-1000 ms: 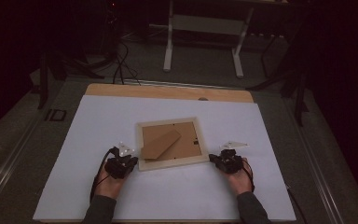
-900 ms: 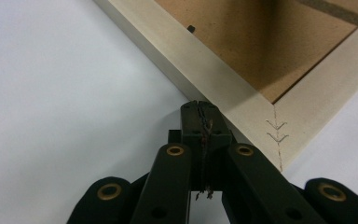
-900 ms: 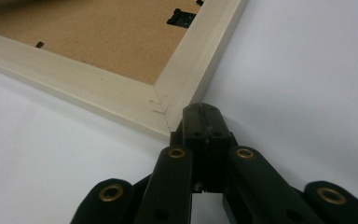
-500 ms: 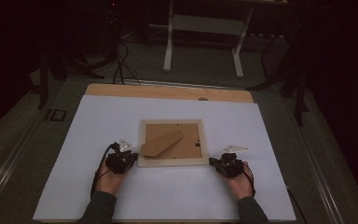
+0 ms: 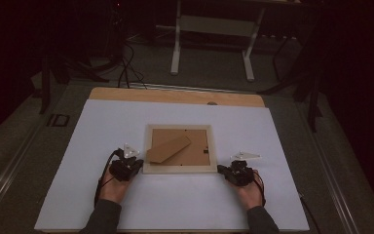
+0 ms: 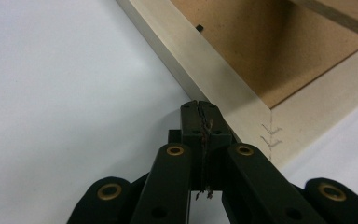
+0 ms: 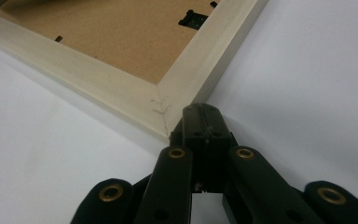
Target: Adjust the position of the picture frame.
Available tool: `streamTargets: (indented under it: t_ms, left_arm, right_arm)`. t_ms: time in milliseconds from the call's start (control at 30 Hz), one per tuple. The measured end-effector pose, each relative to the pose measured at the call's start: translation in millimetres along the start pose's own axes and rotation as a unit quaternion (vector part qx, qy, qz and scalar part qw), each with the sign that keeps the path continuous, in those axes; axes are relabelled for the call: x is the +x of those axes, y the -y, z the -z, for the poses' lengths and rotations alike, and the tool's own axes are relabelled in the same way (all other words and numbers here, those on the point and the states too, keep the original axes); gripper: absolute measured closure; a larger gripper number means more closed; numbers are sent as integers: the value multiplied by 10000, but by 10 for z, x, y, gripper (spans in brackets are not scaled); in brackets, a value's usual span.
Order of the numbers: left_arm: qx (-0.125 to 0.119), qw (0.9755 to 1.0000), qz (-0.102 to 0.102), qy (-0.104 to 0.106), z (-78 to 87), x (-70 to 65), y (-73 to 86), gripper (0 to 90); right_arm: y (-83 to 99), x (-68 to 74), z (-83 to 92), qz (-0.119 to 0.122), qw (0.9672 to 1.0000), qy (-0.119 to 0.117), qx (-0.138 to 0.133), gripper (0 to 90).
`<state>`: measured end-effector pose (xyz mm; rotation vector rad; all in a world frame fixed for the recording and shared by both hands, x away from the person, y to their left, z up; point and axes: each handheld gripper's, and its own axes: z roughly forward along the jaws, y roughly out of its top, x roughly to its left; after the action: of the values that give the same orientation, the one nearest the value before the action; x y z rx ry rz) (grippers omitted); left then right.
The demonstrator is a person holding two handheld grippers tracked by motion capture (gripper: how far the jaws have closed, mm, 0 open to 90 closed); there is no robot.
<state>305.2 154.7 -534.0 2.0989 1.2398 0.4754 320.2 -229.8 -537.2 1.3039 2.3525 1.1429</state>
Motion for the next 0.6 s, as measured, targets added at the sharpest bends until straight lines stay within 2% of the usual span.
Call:
streamTargets:
  t_ms: [433,467,600]
  left_arm:
    - [141,9998,-30,-111,47,-81,14,900]
    - [168,9997,-77,-169,53,-102,14,900]
    - [173,9997,-47,-141,57,-103,18,900]
  right_arm:
    - [-30,-31,-34,8,10000,8,-37,900]
    - [-39,-45,-48,-9,10000,15,-62,900]
    - [-62,-56,-67,0,10000,53,-66,900]
